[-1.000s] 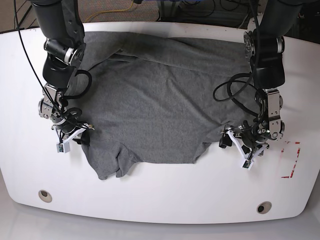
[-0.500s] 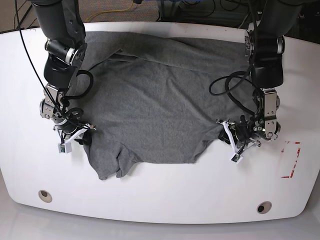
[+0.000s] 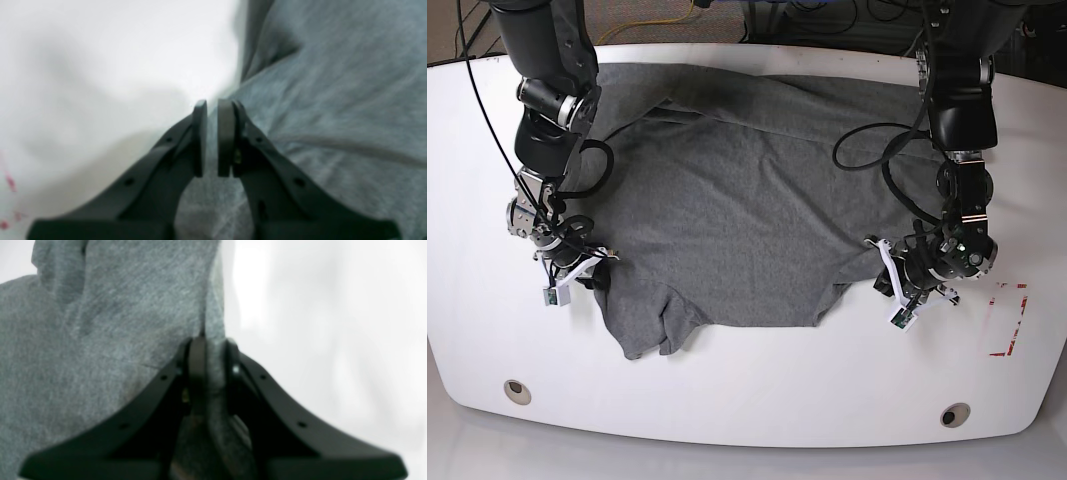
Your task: Layout the t-shirt on the table in an organized manner, then fold the t-shirt properly
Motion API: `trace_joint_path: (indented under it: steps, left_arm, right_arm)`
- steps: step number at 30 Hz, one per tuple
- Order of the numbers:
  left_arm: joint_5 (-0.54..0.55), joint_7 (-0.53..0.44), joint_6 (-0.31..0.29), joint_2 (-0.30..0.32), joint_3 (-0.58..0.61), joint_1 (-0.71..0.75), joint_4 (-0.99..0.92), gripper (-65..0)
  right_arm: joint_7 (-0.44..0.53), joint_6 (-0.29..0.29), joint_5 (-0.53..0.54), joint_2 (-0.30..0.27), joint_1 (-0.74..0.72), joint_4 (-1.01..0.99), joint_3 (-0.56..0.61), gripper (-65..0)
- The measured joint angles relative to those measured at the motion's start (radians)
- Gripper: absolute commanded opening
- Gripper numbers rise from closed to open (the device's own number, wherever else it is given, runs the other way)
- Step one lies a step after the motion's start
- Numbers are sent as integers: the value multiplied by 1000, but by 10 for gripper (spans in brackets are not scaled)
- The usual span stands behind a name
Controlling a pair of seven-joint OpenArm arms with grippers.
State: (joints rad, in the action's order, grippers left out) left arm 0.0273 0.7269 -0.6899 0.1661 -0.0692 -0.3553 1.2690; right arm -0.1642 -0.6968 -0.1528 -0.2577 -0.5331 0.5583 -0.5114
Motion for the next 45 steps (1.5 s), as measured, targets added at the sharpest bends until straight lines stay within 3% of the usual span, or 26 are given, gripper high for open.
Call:
trace_joint_path:
  steps: [3, 6, 13, 15, 19, 33, 35, 37, 43, 44, 45]
  left_arm:
    - [3, -1, 1, 1, 0, 9, 26, -588]
    - [5, -2, 0, 11, 0, 6, 9, -507]
    - [-9, 7, 4, 47, -48, -6, -100, -178]
    - [-3, -4, 4, 45, -108, -8, -118, -128]
    - [8, -20, 2, 44, -201, -23, -162, -119]
    - [13, -36, -7, 41, -225, -85, -366, -122]
    - [10, -26, -7, 42, -224, -93, -370, -147]
    - [7, -21, -6, 43, -224, -94, -370, -204]
    - [11, -2, -6, 42, -225, -93, -370, -507]
    - [10, 8, -7, 41, -224, -94, -370, -526]
    - [11, 10, -6, 40, -225, -94, -370, -600]
  right_arm:
    - [0, 0, 0, 0, 0, 0, 0, -561]
    - [0, 0, 0, 0, 0, 0, 0, -561]
    - [-1, 0, -1, 0, 0, 0, 0, -561]
    - [0, 0, 0, 0, 0, 0, 0, -561]
    - [0, 0, 0, -1, 0, 0, 0, -561]
    - [7, -3, 7, -1, 11, 2, 0, -561]
    - [7, -3, 9, -2, 11, 3, 0, -561]
    - [7, -3, 10, -2, 11, 3, 0, -561]
    - [7, -3, 10, -1, 11, 3, 0, -561]
    - [7, -3, 10, 0, 11, 3, 0, -561]
    - [8, -3, 10, 0, 11, 3, 0, -561]
